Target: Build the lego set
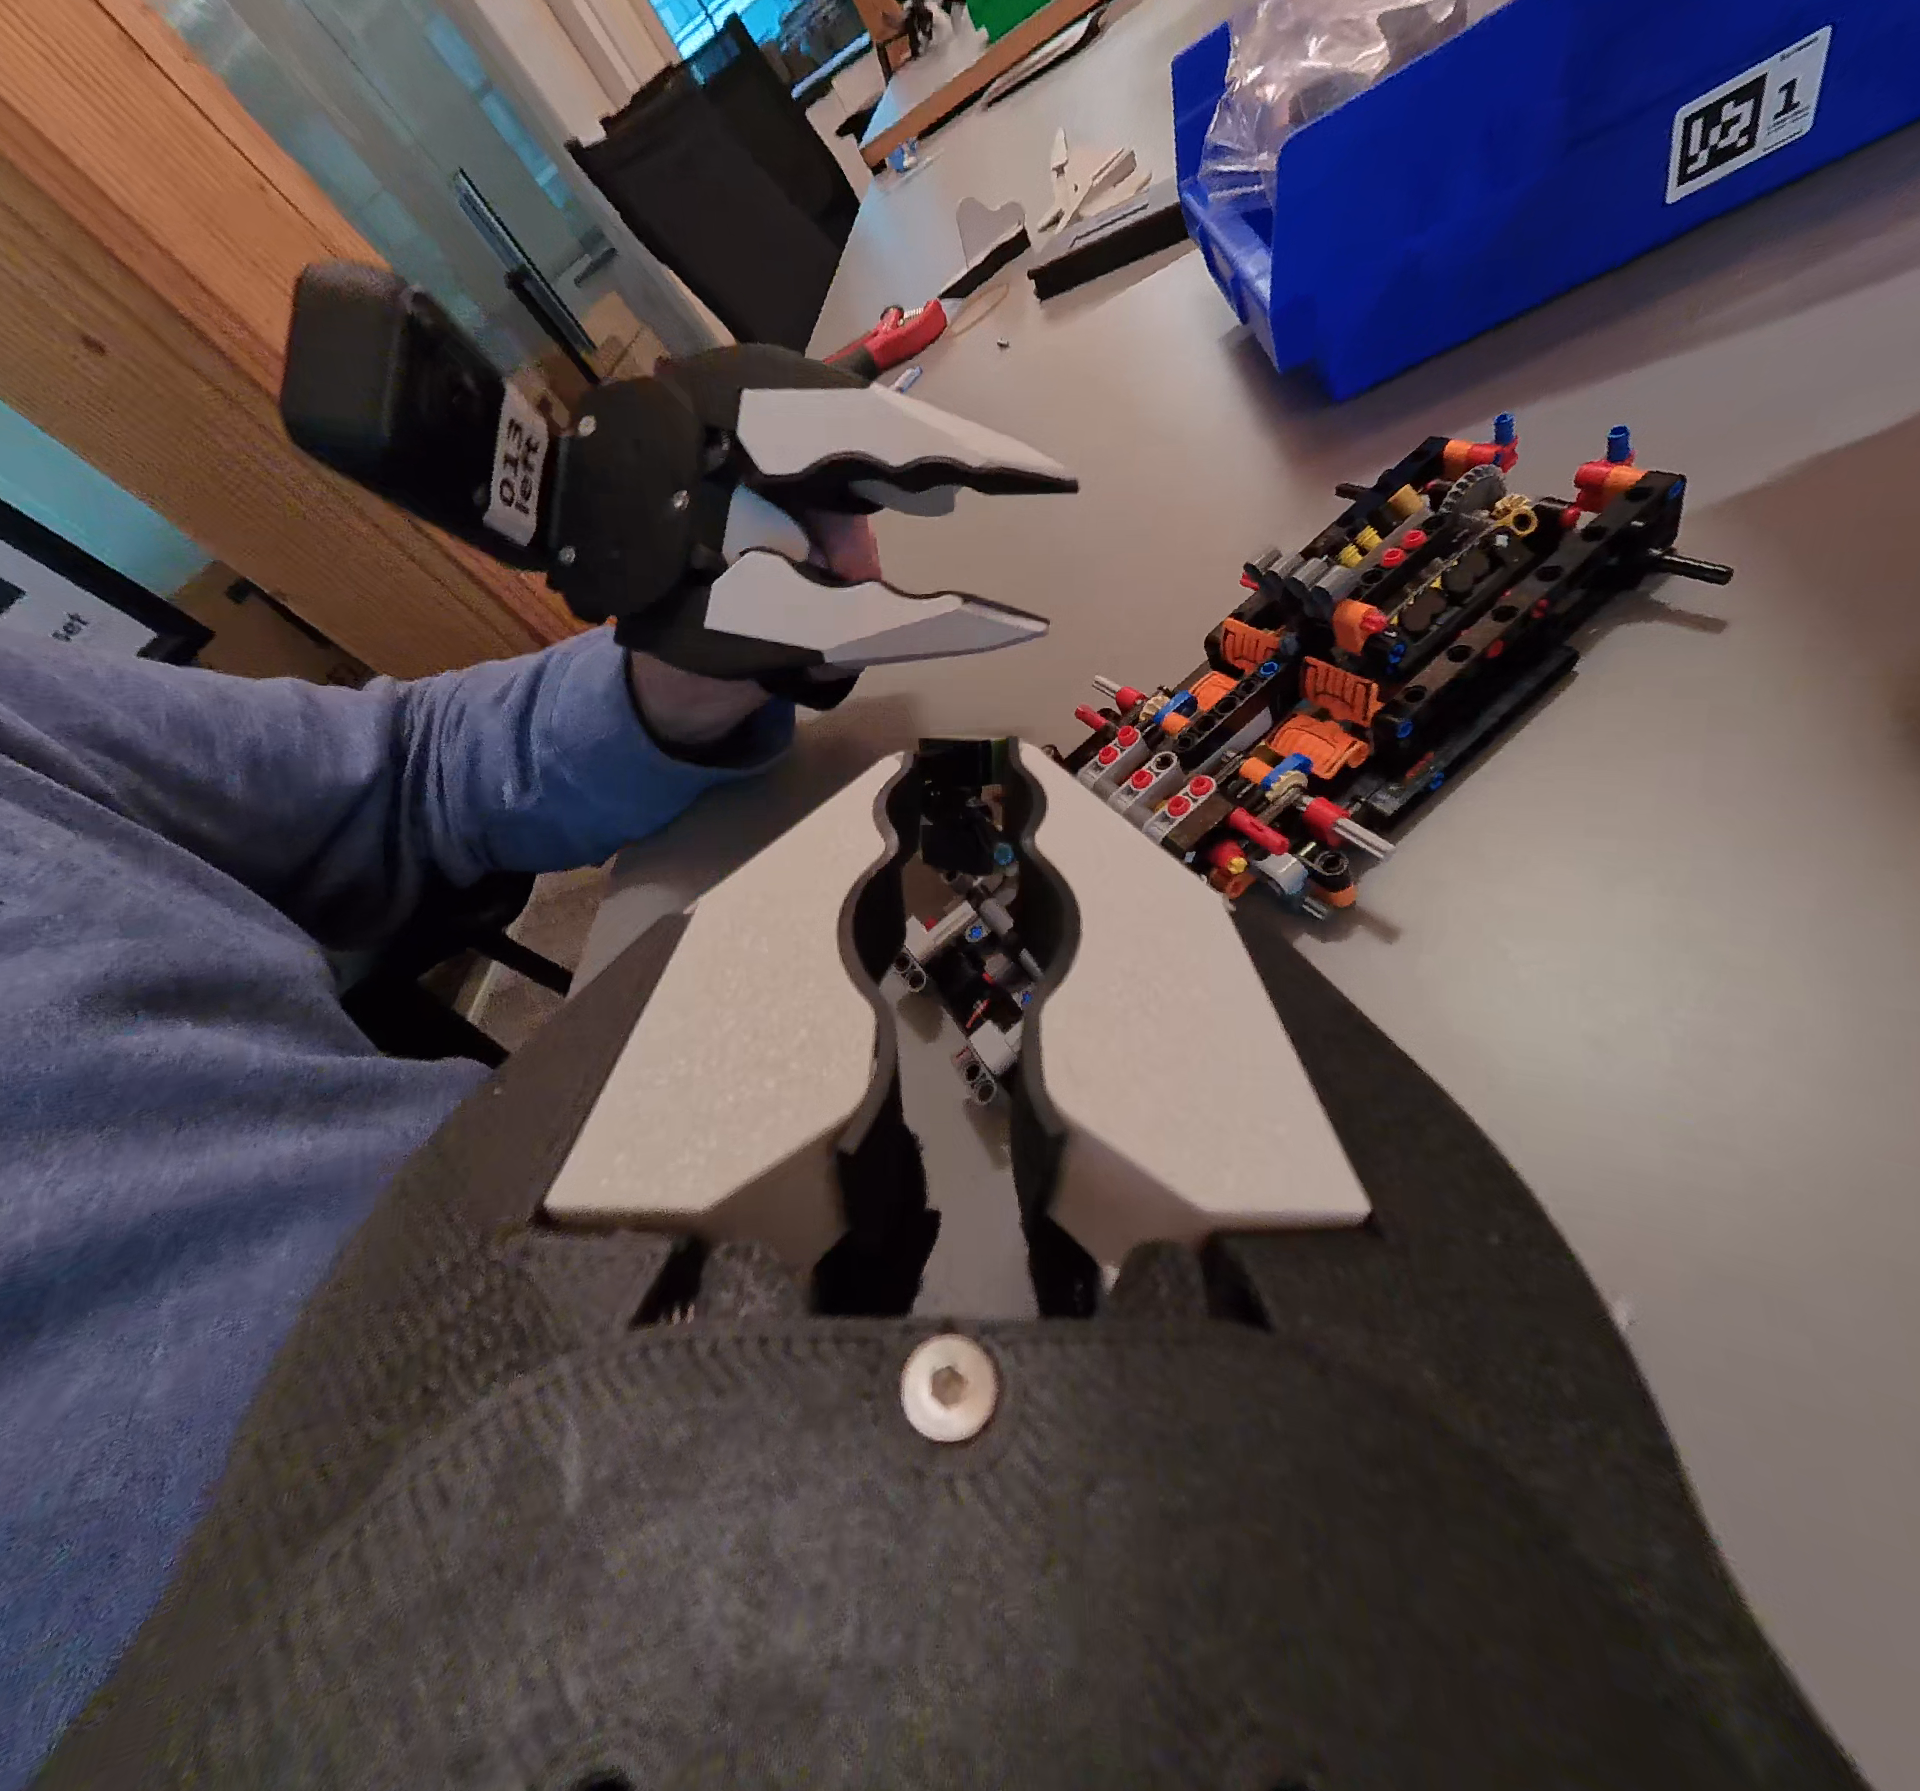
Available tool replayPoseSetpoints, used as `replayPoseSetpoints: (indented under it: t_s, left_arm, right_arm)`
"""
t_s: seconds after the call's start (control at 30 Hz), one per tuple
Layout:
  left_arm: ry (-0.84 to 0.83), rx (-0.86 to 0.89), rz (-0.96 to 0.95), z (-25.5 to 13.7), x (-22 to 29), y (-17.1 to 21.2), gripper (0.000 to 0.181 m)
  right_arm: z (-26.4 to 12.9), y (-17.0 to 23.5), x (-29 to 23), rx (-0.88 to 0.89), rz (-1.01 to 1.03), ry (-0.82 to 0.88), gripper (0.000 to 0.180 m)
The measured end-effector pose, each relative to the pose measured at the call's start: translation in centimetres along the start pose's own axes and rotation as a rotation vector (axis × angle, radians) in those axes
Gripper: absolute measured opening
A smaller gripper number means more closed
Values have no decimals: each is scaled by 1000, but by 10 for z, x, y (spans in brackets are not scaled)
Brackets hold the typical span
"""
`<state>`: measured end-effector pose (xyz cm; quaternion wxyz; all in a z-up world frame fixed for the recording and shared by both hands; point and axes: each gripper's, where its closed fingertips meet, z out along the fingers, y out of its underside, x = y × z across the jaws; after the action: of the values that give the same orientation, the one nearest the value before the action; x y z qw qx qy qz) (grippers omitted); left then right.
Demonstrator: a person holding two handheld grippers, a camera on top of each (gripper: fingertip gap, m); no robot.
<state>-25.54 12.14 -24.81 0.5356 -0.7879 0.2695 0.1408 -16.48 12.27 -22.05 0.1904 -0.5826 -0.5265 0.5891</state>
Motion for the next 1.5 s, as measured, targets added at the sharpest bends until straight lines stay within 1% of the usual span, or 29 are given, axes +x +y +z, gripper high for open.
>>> replayPoseSetpoints:
  t_s: [0.07, 0.2, 0.37, 0.47, 0.57, 0.7, 0.8, 0.9, 0.93, 0.97, 1.0, 1.13, 1.2, 1.27, 1.4, 1.5]
  left_arm:
    - [2, 3, -38, 4, -5, 7, 34]
    - [15, -17, -115, 11, -14, 23, 34]
    - [26, -4, -176, 12, -19, 27, 34]
    - [41, -11, -180, 13, -16, 29, 34]
    - [55, 0, -169, 13, -12, 26, 33]
    - [83, 17, -140, 12, -5, 21, 33]
    - [95, 13, -135, 13, -2, 21, 32]
    - [109, 13, -149, 14, -1, 21, 31]
    - [114, 13, -151, 14, 0, 22, 31]
    - [117, 12, -152, 14, 0, 22, 31]
    - [120, 12, -154, 14, 0, 22, 31]
    - [123, 8, -147, 15, 2, 21, 31]
    - [123, 7, -144, 15, 3, 21, 30]
    - [121, 6, -140, 15, 4, 21, 30]
    - [122, 6, -136, 15, 5, 21, 30]
    - [129, 7, -138, 16, 6, 20, 30]
  right_arm:
    - [2, 2, 2, -45, -17, -1, 12]
    - [9, 15, 9, -219, -98, 3, 13]
    - [20, 29, 17, -450, -239, -7, 12]
    - [27, 38, 22, -579, -338, -18, 13]
    - [33, 41, 23, -636, -425, -36, 13]
    - [34, 45, 19, -671, -482, -52, 13]
    - [27, 52, 6, -690, -504, -81, 14]
    - [20, 59, 2, -709, -518, -28, 20]
    - [16, 61, 0, -709, -520, -20, 19]
    - [13, 61, -3, -695, -529, -16, 10]
    - [10, 60, -4, -674, -533, -3, 5]
    - [1, 67, -20, -648, -497, -3, 8]
    - [-3, 76, -21, -662, -499, 31, 7]
    - [-11, 85, -19, -670, -482, 67, 11]
    - [-37, 99, -13, -642, -384, 150, 17]
    - [-54, 110, -10, -657, -372, 232, 20]
